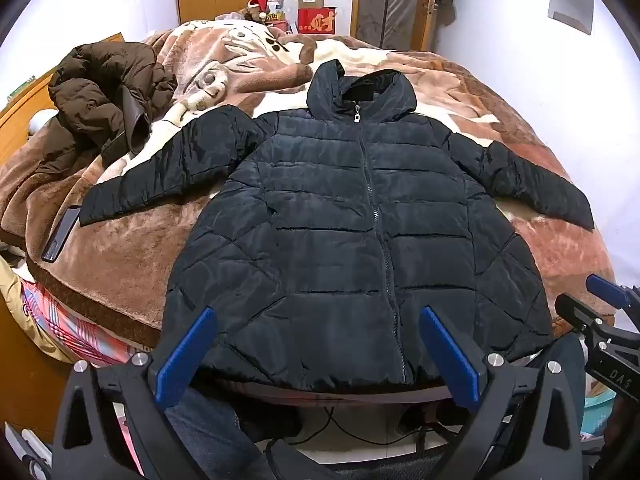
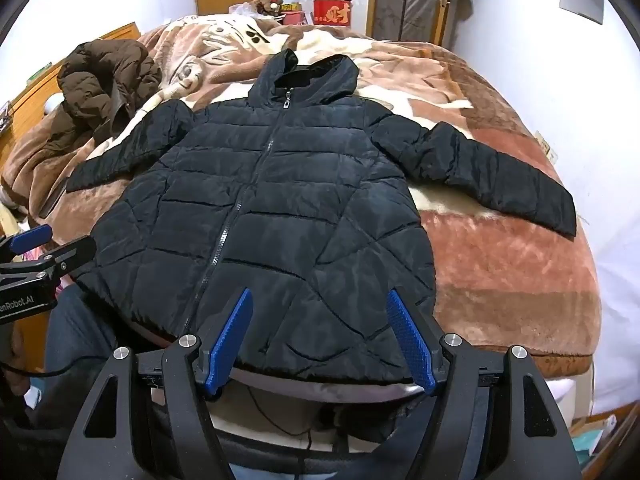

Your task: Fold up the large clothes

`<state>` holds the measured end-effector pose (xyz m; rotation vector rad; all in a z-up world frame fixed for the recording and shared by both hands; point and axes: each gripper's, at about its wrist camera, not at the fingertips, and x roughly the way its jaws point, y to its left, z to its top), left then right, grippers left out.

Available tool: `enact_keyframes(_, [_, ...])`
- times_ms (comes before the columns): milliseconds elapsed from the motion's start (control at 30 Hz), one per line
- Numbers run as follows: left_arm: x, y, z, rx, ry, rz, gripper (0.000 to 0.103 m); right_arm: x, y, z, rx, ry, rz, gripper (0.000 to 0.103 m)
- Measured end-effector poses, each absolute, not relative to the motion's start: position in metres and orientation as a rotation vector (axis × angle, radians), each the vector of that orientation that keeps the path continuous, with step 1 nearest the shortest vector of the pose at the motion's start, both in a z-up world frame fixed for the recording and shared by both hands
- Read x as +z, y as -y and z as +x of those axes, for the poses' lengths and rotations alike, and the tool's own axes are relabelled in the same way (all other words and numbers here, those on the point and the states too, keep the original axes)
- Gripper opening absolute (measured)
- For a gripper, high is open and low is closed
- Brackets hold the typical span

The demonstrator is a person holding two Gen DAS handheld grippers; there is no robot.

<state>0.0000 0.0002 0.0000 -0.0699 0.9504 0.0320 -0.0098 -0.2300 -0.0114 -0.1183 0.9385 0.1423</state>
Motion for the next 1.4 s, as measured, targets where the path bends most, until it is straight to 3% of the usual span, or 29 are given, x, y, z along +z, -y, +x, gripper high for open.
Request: enact_keyframes(1400, [-0.006,0.002,-0.0057,0.032,-0.953,-0.058,0.102,-0.0111,0.2285,-0.0105,0.144,-0.937,-0.118,0.07])
